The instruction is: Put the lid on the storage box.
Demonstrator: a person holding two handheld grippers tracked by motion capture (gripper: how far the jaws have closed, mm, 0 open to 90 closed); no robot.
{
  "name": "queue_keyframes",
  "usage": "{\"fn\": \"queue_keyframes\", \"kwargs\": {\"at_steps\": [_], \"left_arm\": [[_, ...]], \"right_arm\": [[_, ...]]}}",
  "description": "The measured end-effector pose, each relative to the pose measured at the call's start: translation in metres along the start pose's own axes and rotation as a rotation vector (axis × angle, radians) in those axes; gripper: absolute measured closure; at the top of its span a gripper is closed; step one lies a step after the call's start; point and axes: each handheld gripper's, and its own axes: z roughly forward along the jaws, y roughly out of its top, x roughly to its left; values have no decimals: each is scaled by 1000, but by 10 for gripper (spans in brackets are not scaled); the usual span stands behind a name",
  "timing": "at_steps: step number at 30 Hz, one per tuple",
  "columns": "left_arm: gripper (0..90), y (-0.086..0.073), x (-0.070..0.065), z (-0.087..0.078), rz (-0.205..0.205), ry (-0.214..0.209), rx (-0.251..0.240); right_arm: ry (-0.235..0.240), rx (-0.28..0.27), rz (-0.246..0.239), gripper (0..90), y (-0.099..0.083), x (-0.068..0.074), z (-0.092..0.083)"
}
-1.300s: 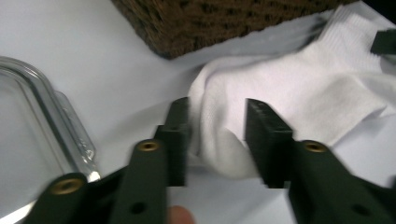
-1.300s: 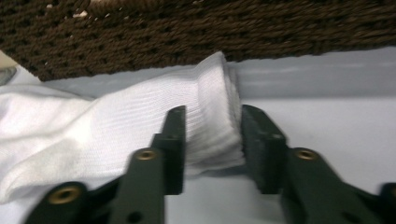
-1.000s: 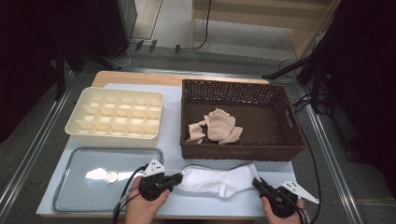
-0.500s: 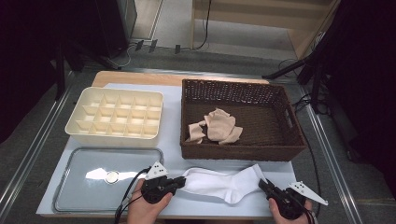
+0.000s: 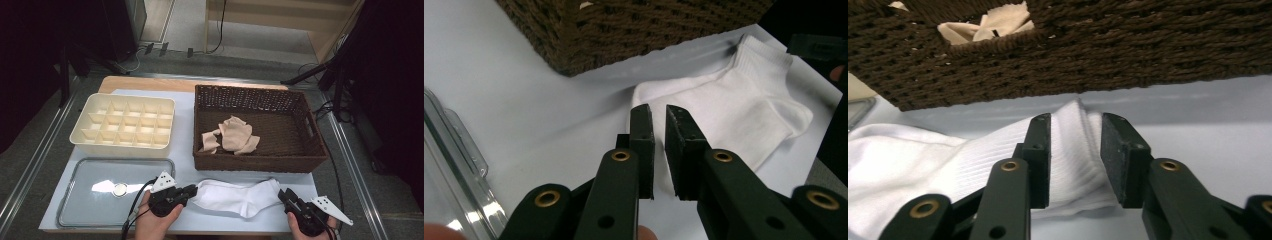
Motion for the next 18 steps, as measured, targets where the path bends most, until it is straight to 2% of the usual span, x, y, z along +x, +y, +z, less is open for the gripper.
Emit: {"fn": "queue_keyframes", "kwargs": {"at_steps": [3, 5, 9, 12, 15, 18], "left_arm": [[828, 1, -3, 0, 9, 1, 15], [785, 1, -5, 0, 13, 9, 33], [700, 0, -9, -1, 30, 49, 73], [670, -2, -11, -3, 52, 75, 107], [738, -4, -13, -6, 58, 70, 122], [855, -3, -16, -9, 65, 59, 121]], "right_arm": [[-6, 9, 3, 613, -2, -4, 3], [-10, 26, -2, 617, -4, -4, 5], [-7, 24, -14, 652, -3, -2, 5], [-17, 29, -24, 664, -4, -2, 5], [-16, 45, -24, 715, -4, -3, 5], [-7, 58, -19, 781, -4, -2, 5]]}}
